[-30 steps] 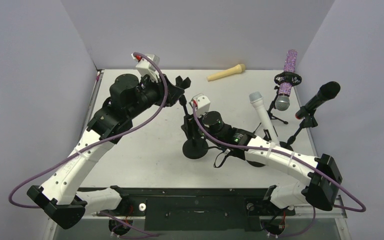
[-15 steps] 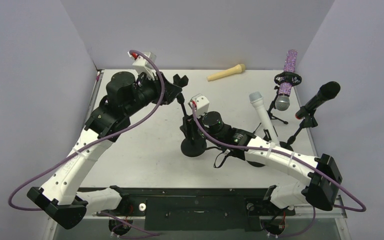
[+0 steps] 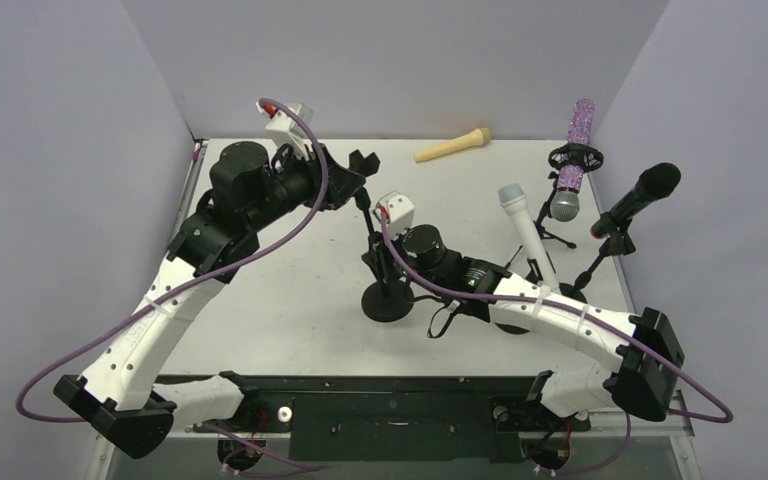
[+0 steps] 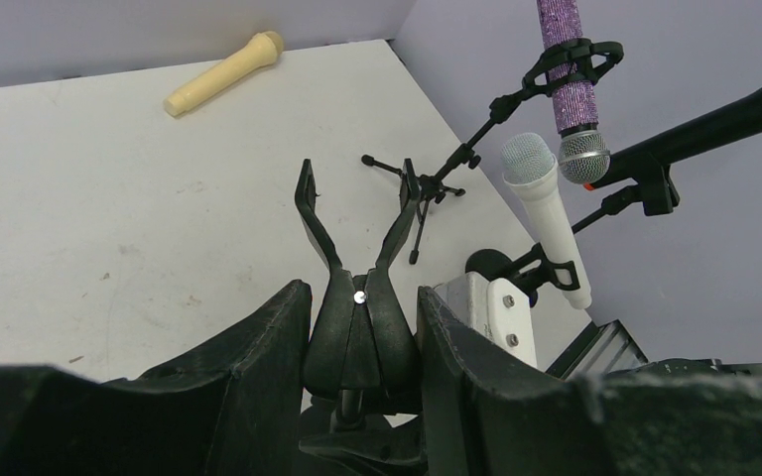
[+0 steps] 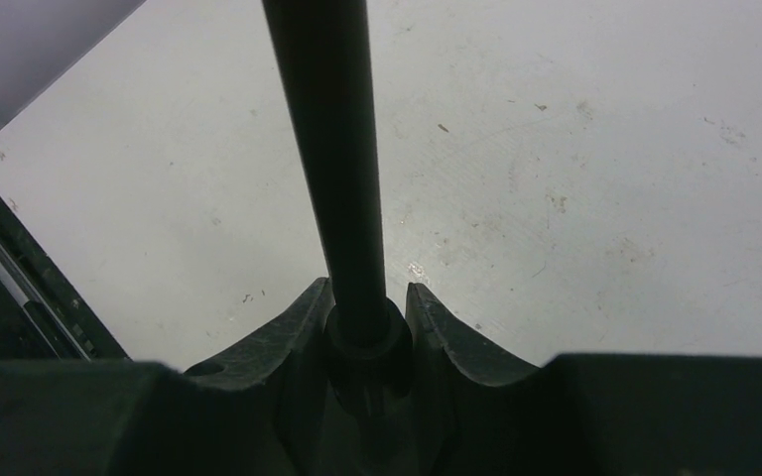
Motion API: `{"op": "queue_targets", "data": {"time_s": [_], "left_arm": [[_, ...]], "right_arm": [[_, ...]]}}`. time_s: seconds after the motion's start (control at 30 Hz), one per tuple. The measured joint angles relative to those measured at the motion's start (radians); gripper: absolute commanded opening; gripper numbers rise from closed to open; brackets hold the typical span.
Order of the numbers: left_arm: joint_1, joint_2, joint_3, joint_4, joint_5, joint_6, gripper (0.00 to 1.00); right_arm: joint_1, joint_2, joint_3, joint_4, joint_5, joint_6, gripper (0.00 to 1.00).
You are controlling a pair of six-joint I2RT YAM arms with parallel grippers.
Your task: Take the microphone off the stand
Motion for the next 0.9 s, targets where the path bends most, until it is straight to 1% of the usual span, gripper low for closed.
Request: {"op": "queue_targets", "data": {"time_s": [0.03,0.07,0.17,0.27,0.43,0.53,0.63,0.73,0.77,0.8,0.83,0.87,0.9], "left_arm": [[0.002,0.0,0.0,-0.002,0.005,0.007,0.0],[0.004,0.0,0.0,-0.004,0.012,0.013,0.0],[0.017,0.0,0.0,-0.004,0.04,0.034,0.0],[0.035,0.0,-0.002,0.01,0.086,0.051,0.0],[0.069,-0.013,-0.024,0.078,0.198,0.064,0.0],[0.082,-0.03,-0.042,0.119,0.267,0.064,0.0],[0.09,-0.045,-0.058,0.153,0.319,0.058,0.0],[0.097,-0.06,-0.082,0.198,0.366,0.045,0.0],[0.1,-0.065,-0.089,0.214,0.378,0.039,0.0],[0.102,-0.068,-0.094,0.224,0.385,0.033,0.0],[0.105,-0.071,-0.097,0.234,0.388,0.026,0.0],[0.106,-0.073,-0.098,0.24,0.389,0.02,0.0],[0.107,-0.073,-0.098,0.243,0.388,0.014,0.0]], "right_arm": [[0.0,-0.001,0.001,-0.004,-0.006,-0.003,0.01],[-0.002,-0.002,0.004,-0.013,-0.016,-0.006,0.0],[-0.022,-0.013,0.01,-0.036,-0.088,-0.013,0.0],[-0.064,-0.037,0.01,-0.057,-0.214,-0.015,0.0],[-0.145,-0.076,0.01,-0.07,-0.475,-0.003,0.0],[-0.163,-0.084,0.01,-0.065,-0.606,0.02,0.0],[-0.166,-0.089,0.01,-0.055,-0.705,0.045,0.0],[-0.171,-0.093,0.01,-0.05,-0.77,0.065,0.01],[-0.172,-0.095,0.01,-0.044,-0.791,0.074,0.06],[-0.172,-0.095,0.01,-0.04,-0.8,0.079,0.23],[-0.172,-0.096,0.01,-0.036,-0.803,0.082,0.33],[-0.172,-0.098,0.01,-0.034,-0.798,0.083,0.52],[-0.172,-0.1,0.011,-0.035,-0.785,0.083,0.64]]}}
